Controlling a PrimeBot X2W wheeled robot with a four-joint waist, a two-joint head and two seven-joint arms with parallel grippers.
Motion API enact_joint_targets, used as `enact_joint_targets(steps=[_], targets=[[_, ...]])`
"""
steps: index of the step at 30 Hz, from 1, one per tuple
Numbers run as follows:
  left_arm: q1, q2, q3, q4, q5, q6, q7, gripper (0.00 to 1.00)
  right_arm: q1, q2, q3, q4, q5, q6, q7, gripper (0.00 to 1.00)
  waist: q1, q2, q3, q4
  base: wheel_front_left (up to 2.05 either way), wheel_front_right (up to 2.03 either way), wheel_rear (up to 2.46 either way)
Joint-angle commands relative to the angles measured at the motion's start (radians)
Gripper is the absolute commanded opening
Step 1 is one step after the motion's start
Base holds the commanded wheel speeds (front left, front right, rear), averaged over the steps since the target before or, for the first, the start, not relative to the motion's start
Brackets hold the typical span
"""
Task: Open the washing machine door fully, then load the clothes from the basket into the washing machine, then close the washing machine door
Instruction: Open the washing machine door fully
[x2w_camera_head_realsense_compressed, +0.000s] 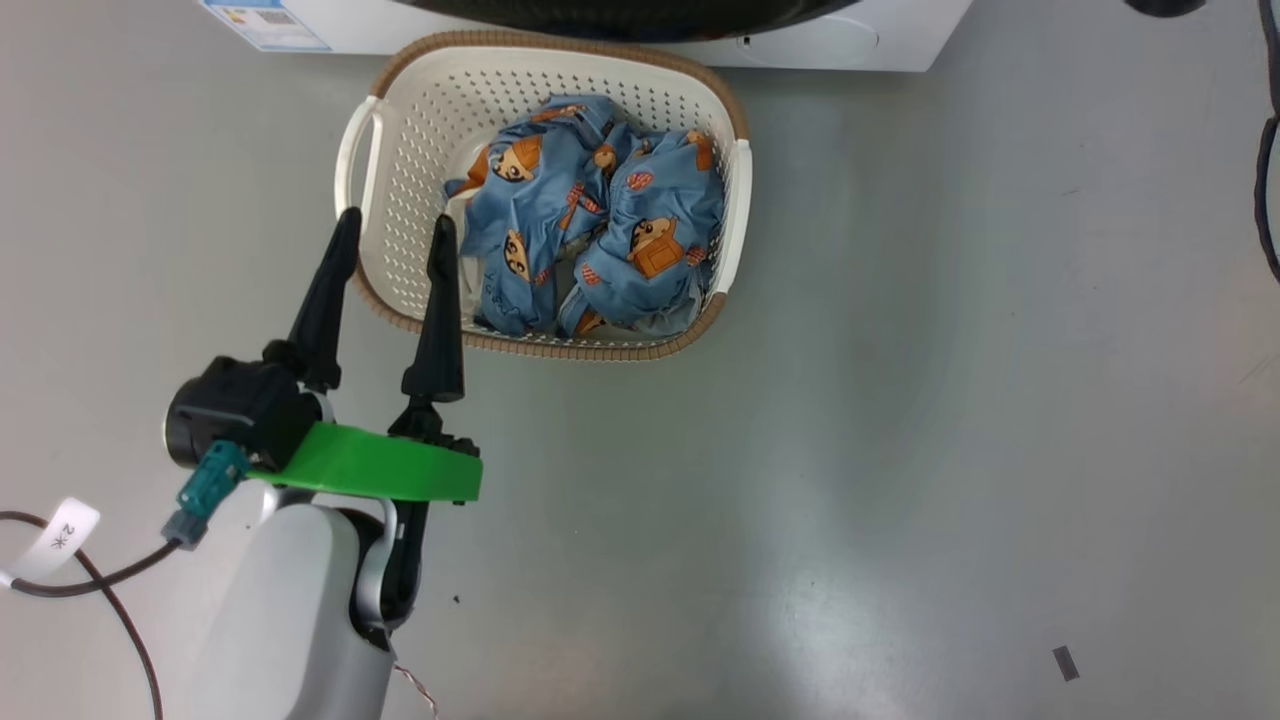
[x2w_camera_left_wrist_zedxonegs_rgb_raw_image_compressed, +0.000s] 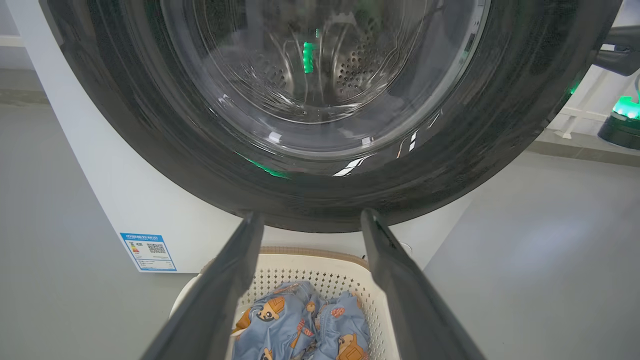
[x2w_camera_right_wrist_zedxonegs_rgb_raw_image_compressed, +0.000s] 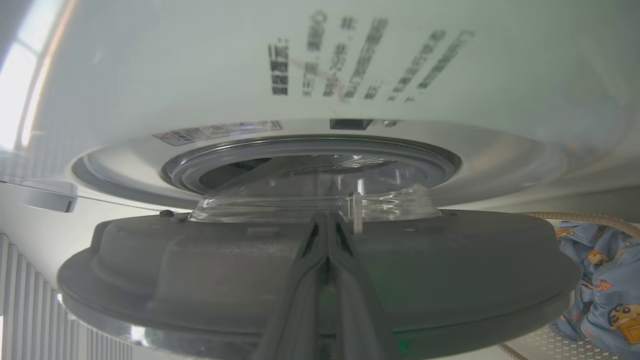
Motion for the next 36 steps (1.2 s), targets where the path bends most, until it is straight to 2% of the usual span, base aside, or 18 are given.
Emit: enact_joint_targets(steps=[1, 20, 36], targets=[[0.003, 0.021, 0.032, -0.017, 0.009, 0.004, -0.009, 1.0, 0.02, 0.049, 0.011, -0.035, -0.003, 0.002, 0.026, 0.0, 0.0, -0.0001, -0.007, -0.004, 0.0, 0.0, 0.0], [0.07, 0.021, 0.062, 0.007, 0.021, -0.003, -0.009, 1.0, 0.296, 0.103, 0.011, -0.231, 0.05, 0.002, 0.175, 0.0, 0.0, -0.0001, -0.114, -0.031, 0.0, 0.0, 0.0], [0.132, 0.021, 0.065, 0.039, 0.023, -0.015, -0.009, 1.0, 0.511, 0.159, 0.043, -0.368, 0.07, 0.002, 0.221, 0.0, 0.0, -0.0001, -0.236, -0.038, 0.0, 0.0, 0.0]])
